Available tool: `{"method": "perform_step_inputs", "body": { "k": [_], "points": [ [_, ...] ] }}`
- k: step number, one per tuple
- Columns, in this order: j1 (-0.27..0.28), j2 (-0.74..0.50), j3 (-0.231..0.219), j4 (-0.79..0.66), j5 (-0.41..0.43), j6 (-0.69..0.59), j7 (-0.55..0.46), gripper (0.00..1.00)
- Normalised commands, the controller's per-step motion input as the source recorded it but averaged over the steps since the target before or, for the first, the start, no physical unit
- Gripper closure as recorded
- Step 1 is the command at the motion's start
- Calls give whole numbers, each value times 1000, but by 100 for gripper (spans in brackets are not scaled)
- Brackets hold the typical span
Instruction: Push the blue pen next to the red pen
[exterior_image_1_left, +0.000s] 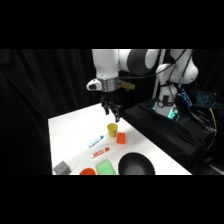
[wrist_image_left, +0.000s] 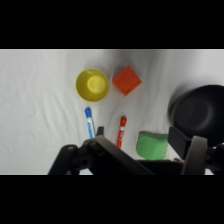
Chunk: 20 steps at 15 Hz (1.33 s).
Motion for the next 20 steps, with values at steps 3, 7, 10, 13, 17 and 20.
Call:
{"method": "perform_step_inputs", "body": {
  "k": [3, 7, 10, 13, 17, 20],
  "points": [
    [-34, 11, -2, 20, -21, 14, -42, 0],
    [-95, 18, -59, 38, -83, 104, -184, 0],
    [-123, 59, -79, 56, -130, 222, -308, 0],
    [-103, 178, -55, 120, -86, 254, -295, 0],
    [-99, 331, -34, 229, -14, 262, -260, 0],
    [-105, 355, -6, 310, 23, 181, -243, 0]
  ]
}}
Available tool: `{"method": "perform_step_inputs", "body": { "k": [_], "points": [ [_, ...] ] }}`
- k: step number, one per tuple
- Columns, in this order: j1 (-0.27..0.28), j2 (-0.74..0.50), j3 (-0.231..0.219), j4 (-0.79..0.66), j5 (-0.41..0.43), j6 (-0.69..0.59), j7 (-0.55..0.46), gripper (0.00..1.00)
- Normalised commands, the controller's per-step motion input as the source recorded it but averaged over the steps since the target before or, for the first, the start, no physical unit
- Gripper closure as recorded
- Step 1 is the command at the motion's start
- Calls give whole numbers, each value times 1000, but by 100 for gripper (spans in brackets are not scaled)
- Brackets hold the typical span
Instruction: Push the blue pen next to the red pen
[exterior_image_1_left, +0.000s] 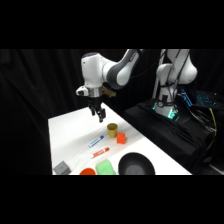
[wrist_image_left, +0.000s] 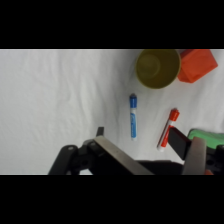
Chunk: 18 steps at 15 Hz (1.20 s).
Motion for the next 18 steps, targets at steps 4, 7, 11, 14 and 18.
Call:
{"method": "perform_step_inputs", "body": {
  "k": [4, 7, 11, 14, 18],
  "points": [
    [-117, 301, 26, 330, 62, 108, -250, 0],
    [-121, 278, 57, 309, 71, 90, -254, 0],
    [-143, 278, 100, 276, 109, 97, -277, 0],
    [-142, 269, 120, 229, 105, 124, -247, 0],
    [-123, 221, 120, 188, 90, 132, -220, 0]
  ]
}}
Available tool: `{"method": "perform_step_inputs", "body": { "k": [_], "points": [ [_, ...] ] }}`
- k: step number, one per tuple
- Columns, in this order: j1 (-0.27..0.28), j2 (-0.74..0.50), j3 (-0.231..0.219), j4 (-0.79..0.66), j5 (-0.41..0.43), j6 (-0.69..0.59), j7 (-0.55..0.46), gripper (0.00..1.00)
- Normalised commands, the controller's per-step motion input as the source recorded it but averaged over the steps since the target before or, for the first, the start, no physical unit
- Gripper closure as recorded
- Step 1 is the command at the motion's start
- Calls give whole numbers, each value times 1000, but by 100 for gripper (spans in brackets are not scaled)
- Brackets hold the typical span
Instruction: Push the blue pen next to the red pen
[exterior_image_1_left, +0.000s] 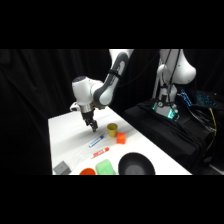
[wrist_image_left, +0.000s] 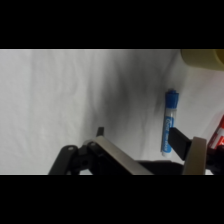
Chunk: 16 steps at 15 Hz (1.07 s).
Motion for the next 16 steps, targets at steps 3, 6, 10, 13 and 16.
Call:
{"method": "perform_step_inputs", "body": {
  "k": [3, 6, 10, 13, 16],
  "points": [
    [-85, 199, 101, 160, 51, 146, -181, 0],
    [-61, 191, 87, 149, 14, 143, -157, 0],
    [-61, 150, 70, 124, -9, 137, -149, 0],
    [-51, 88, 45, 76, -46, 134, -135, 0],
    [-26, 60, 45, 42, -59, 128, -114, 0]
  ]
}}
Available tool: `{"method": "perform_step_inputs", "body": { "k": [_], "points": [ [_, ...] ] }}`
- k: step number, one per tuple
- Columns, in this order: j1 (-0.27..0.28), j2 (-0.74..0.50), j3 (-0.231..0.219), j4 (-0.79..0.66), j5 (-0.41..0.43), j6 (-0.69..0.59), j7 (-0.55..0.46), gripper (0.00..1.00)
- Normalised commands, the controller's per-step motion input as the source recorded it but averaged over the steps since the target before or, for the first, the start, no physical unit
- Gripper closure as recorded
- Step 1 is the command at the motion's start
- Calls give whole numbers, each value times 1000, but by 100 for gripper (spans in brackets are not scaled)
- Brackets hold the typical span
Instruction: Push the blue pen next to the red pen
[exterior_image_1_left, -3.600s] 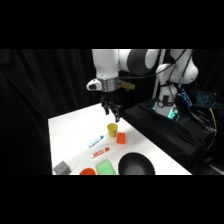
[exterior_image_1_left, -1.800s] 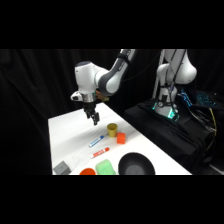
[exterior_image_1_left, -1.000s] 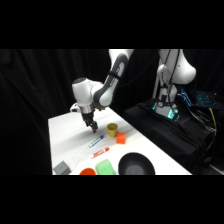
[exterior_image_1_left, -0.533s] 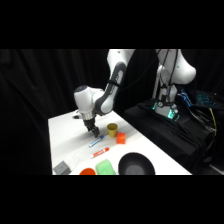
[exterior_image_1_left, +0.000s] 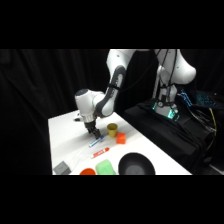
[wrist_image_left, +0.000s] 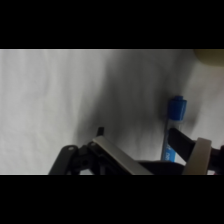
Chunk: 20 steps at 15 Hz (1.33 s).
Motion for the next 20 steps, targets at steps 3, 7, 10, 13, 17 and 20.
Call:
{"method": "perform_step_inputs", "body": {
  "k": [3, 7, 10, 13, 17, 20],
  "points": [
    [18, 83, 50, 44, -67, 142, -80, 0],
    [27, 111, 40, 56, -63, 156, -72, 0],
    [19, 119, 20, 71, -62, 144, -74, 0],
    [12, 68, -9, 58, -77, 129, -68, 0],
    [10, -60, -73, -4, -117, 88, -49, 0],
    [-12, -102, -82, -40, -125, 67, -51, 0]
  ]
}}
